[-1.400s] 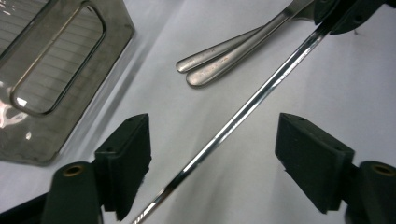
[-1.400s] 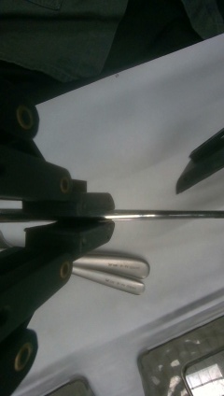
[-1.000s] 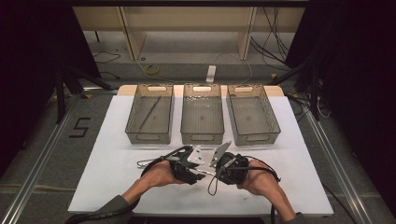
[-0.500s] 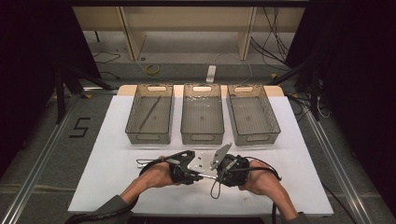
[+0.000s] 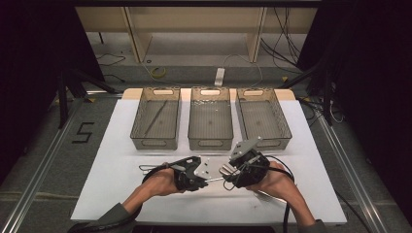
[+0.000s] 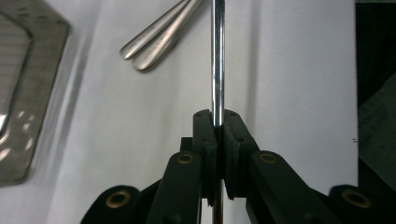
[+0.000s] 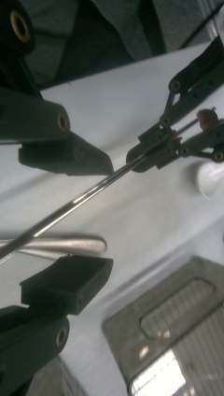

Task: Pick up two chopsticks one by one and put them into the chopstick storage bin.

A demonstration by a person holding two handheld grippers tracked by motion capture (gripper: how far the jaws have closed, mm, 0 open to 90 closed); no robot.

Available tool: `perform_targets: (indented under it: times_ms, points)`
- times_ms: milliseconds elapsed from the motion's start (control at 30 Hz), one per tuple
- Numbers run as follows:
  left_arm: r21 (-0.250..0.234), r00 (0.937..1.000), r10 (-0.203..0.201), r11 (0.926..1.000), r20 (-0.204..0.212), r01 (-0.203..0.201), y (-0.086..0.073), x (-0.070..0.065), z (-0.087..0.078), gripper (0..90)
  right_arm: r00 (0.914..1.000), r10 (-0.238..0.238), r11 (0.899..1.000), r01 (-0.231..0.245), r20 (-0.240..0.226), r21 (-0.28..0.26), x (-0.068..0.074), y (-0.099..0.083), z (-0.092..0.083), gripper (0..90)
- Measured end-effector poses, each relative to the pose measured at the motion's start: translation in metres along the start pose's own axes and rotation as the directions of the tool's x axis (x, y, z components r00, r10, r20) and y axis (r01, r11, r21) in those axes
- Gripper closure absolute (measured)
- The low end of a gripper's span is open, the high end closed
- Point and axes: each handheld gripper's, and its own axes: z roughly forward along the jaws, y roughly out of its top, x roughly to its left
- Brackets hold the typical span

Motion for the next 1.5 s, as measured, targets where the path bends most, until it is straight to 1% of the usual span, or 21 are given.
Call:
perform_targets:
  times_ms: [67,167,233,300,367,400,433,567,667,700,767,900,967,1133,1167,1200,1267,1333,1367,1400,1500]
  points:
    - [0.003,0.9995,-0.029,0.9996,-0.016,0.029,-0.002,0.004,-0.002,84.9,0.9994,0.029,0.999,-0.029,0.021,-0.035,-0.002,-0.002,-0.002,44.1]
    - [-0.008,0.9958,-0.087,0.9962,-0.031,0.086,-0.005,0.011,-0.007,84.9,0.9958,0.073,0.994,-0.068,0.055,-0.089,-0.006,-0.006,-0.005,41.1]
    - [-0.017,0.9916,-0.119,0.9928,-0.049,0.119,-0.007,0.015,-0.010,84.9,0.9925,0.097,0.988,-0.087,0.075,-0.125,-0.008,-0.009,-0.007,39.2]
    - [-0.031,0.9865,-0.155,0.9876,-0.052,0.154,-0.010,0.020,-0.014,84.9,0.9892,0.118,0.983,-0.104,0.087,-0.148,-0.009,-0.013,-0.008,37.9]
    - [-0.037,0.9834,-0.173,0.9846,-0.055,0.171,-0.011,0.023,-0.018,84.8,0.9852,0.133,0.977,-0.113,0.108,-0.178,-0.010,-0.016,-0.009,36.9]
    - [-0.037,0.9834,-0.173,0.9846,-0.055,0.171,-0.011,0.023,-0.018,84.8,0.9852,0.133,0.977,-0.113,0.108,-0.178,-0.010,-0.016,-0.009,36.9]
    - [-0.040,0.9790,-0.193,0.9809,-0.066,0.190,-0.013,0.026,-0.021,84.9,0.9821,0.153,0.970,-0.128,0.110,-0.206,-0.010,-0.020,-0.008,35.9]
    - [-0.056,0.9698,-0.231,0.9723,-0.078,0.227,-0.018,0.032,-0.027,84.8,0.9765,0.185,0.957,-0.153,0.111,-0.245,-0.011,-0.026,-0.006,34.4]
    - [-0.067,0.9637,-0.252,0.9667,-0.087,0.247,-0.021,0.036,-0.032,84.8,0.9706,0.217,0.946,-0.182,0.104,-0.268,-0.012,-0.031,-0.002,34.0]
    - [-0.075,0.9601,-0.265,0.9631,-0.090,0.259,-0.022,0.037,-0.033,84.8,0.9685,0.228,0.943,-0.194,0.101,-0.269,-0.013,-0.032,0.000,33.3]
    - [-0.076,0.9569,-0.273,0.9608,-0.098,0.267,-0.024,0.040,-0.036,84.8,0.9668,0.234,0.945,-0.201,0.103,-0.258,-0.013,-0.034,0.004,32.3]
    - [-0.094,0.9452,-0.308,0.9496,-0.108,0.299,-0.028,0.045,-0.042,84.9,0.9625,0.252,0.941,-0.220,0.100,-0.256,-0.013,-0.037,0.008,31.0]
    - [-0.098,0.9388,-0.325,0.9439,-0.113,0.315,-0.030,0.047,-0.044,84.9,0.9610,0.258,0.939,-0.224,0.101,-0.262,-0.013,-0.039,0.008,31.0]
    - [-0.111,0.9195,-0.374,0.9254,-0.120,0.362,-0.037,0.055,-0.051,84.8,0.9552,0.281,0.930,-0.248,0.092,-0.272,-0.013,-0.046,0.010,30.9]
    - [-0.111,0.9195,-0.374,0.9254,-0.120,0.362,-0.037,0.055,-0.051,84.9,0.9546,0.283,0.929,-0.249,0.093,-0.274,-0.012,-0.047,0.011,30.8]
    - [-0.123,0.9090,-0.398,0.9151,-0.124,0.384,-0.040,0.058,-0.054,84.9,0.9549,0.282,0.930,-0.248,0.094,-0.271,-0.012,-0.048,0.012,30.7]
    - [-0.131,0.9016,-0.413,0.9085,-0.130,0.397,-0.043,0.061,-0.058,84.9,0.9556,0.280,0.932,-0.247,0.092,-0.265,-0.011,-0.050,0.013,30.3]
    - [-0.144,0.8898,-0.435,0.8978,-0.139,0.416,-0.047,0.065,-0.062,84.9,0.9561,0.278,0.934,-0.247,0.091,-0.258,-0.009,-0.052,0.014,30.0]
    - [-0.144,0.8898,-0.435,0.8978,-0.139,0.416,-0.047,0.065,-0.062,84.9,0.9560,0.279,0.934,-0.248,0.092,-0.256,-0.008,-0.053,0.014,29.9]
    - [-0.155,0.8793,-0.455,0.8872,-0.140,0.435,-0.051,0.068,-0.066,84.9,0.9559,0.280,0.934,-0.249,0.090,-0.256,-0.007,-0.054,0.015,29.9]
    - [-0.170,0.8633,-0.483,0.8720,-0.147,0.459,-0.057,0.074,-0.072,84.9,0.9562,0.279,0.934,-0.250,0.088,-0.254,-0.005,-0.057,0.016,29.7]
